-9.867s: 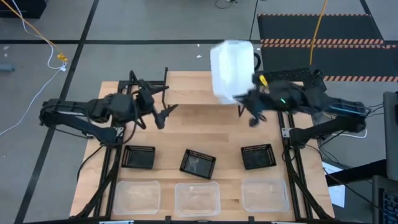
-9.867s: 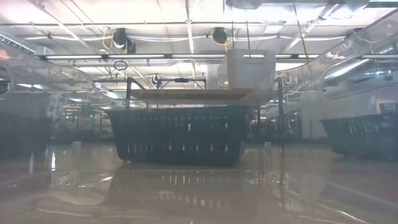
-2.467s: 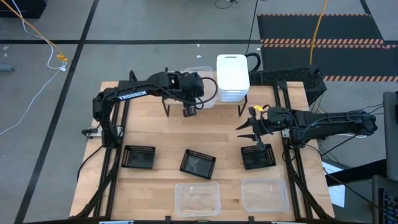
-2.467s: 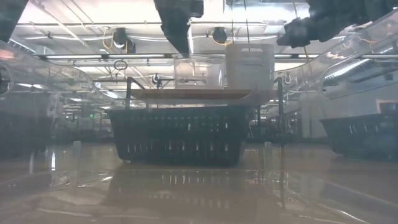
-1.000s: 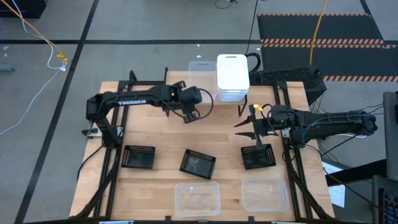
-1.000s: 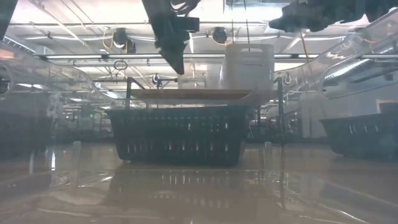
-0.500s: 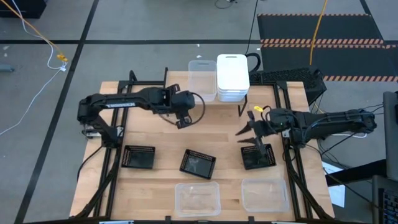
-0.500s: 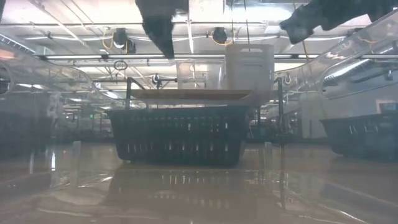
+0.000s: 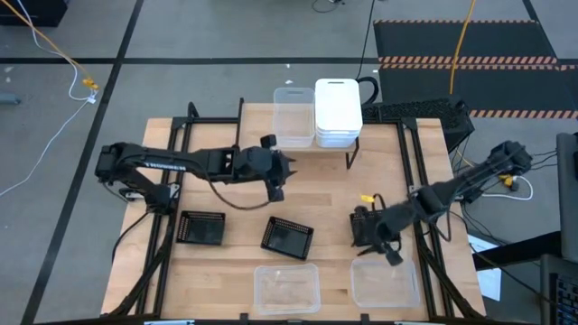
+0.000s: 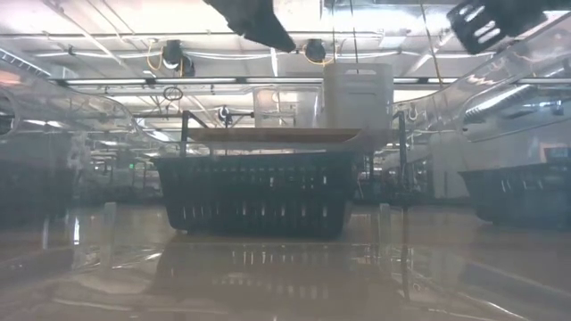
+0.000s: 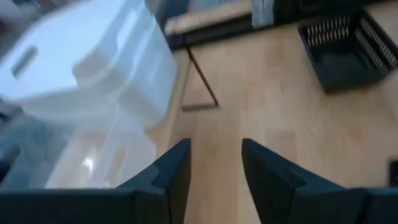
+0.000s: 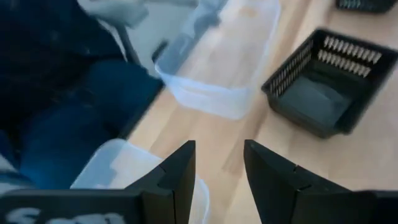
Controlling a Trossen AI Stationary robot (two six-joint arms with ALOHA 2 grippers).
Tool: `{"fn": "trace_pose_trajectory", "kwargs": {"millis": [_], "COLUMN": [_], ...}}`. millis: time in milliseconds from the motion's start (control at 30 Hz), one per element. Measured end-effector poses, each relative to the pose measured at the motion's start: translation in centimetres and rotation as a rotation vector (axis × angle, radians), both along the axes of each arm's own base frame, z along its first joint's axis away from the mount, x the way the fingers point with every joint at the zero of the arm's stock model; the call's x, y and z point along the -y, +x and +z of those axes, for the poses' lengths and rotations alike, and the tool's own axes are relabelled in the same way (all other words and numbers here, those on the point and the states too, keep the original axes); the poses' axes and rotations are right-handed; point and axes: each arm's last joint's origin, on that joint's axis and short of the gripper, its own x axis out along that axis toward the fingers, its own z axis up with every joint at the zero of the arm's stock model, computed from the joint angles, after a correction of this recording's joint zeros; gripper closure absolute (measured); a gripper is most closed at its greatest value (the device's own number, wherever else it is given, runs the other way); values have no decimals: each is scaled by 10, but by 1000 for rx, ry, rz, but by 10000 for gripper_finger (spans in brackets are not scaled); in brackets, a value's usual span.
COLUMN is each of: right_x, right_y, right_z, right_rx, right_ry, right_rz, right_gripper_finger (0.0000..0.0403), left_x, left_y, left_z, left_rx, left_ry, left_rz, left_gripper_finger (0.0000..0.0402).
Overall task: Stack baskets on shelf by color
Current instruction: Stack the right transparent bin on top of the transparent bin on the shelf
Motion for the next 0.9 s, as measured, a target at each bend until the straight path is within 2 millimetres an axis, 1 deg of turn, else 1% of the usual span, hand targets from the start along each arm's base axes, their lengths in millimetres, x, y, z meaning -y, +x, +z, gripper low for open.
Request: {"fn": "trace_pose_trajectory", "kwargs": {"millis": [100, 200, 267, 367, 467, 600, 767, 900], "right_x": [-12, -24, -35, -48, -59, -74, -104, -113], "right_y": [-2, -8, -14, -27, -44, -70, -86, -90], "right_z": [14, 28, 35, 35, 26, 6, -14, -25], "right_rx": [-82, -198, -262, -373, -533, -785, -909, -936], "right_ry": [-129, -210, -244, -371, -437, -451, -440, -495], "right_rz": [-55, -101, -66, 43, 139, 118, 190, 211], "right_gripper_finger": [274, 274, 274, 274, 274, 274, 281, 303], "left_x": [0, -6, -9, -10, -5, 8, 30, 46], "left_y": [4, 8, 8, 7, 6, 3, 0, -2], "left_z": [-9, -8, -6, -9, -14, -22, -27, -26], "left_rx": [68, 192, 225, 225, 200, 131, 93, 105], "left_ry": [57, 132, 123, 54, -26, -108, -155, -155], "left_rz": [-30, -48, -34, -4, 16, 21, -2, 7], "left_gripper_finger": [257, 257, 257, 256, 257, 257, 256, 256]}}
